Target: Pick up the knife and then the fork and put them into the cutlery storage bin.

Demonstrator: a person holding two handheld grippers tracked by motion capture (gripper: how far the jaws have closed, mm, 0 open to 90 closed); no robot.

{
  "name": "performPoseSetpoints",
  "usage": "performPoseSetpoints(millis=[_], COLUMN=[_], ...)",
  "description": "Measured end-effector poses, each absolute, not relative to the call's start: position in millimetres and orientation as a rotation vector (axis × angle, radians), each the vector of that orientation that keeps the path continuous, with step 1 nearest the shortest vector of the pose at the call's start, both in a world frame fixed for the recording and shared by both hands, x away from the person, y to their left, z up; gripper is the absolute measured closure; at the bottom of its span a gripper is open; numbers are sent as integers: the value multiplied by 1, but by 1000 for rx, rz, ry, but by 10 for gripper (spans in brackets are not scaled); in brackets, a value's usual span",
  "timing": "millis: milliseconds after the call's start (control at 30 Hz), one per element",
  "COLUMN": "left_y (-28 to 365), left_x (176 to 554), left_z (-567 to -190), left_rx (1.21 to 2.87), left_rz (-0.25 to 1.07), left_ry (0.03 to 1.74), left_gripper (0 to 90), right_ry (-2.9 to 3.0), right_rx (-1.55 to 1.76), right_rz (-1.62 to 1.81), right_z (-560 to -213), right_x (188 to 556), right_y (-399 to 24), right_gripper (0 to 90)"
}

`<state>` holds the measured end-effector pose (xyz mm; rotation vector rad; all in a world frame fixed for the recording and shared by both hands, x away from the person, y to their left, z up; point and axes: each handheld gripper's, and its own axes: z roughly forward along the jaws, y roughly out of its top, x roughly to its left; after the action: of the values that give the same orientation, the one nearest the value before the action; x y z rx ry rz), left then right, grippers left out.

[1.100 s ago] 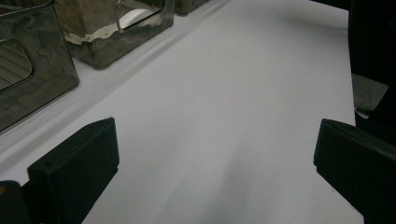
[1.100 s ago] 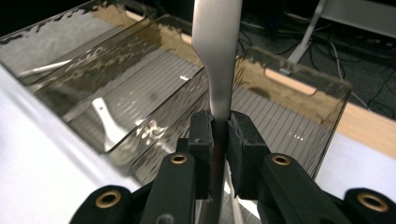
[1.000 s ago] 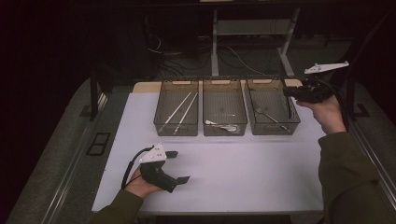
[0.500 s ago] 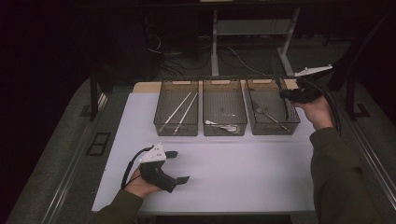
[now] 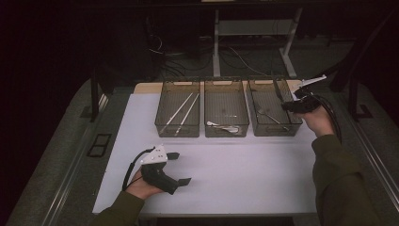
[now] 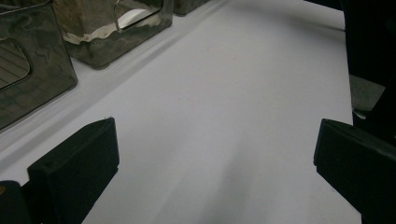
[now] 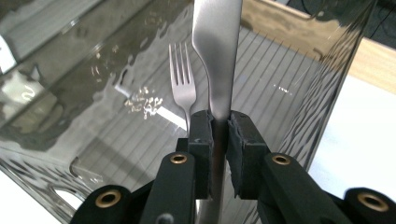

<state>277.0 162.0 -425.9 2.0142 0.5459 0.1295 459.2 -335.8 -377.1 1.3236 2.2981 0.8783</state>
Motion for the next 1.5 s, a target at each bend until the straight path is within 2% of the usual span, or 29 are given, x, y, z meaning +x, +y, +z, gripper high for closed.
performPoseSetpoints(millis=[800,1033,1200,1500], left_y=[162,162,162,162], left_x=[277,277,277,277], left_z=[-426,-427,-427,-427], left_rx=[2018,2015,2016,2017], left_rz=[126,127,128,130], left_ry=[544,543,545,547], left_gripper=[0,0,0,0], right_ry=[2348,2335,2325,2286], right_rx=[1337,1361,1384,1432], right_rz=[684,735,793,939], right_z=[-391,-389,-387,-381], right_x=[469,469,468,466], right_y=[-319,-322,-325,-327], right_gripper=[783,786,745,560])
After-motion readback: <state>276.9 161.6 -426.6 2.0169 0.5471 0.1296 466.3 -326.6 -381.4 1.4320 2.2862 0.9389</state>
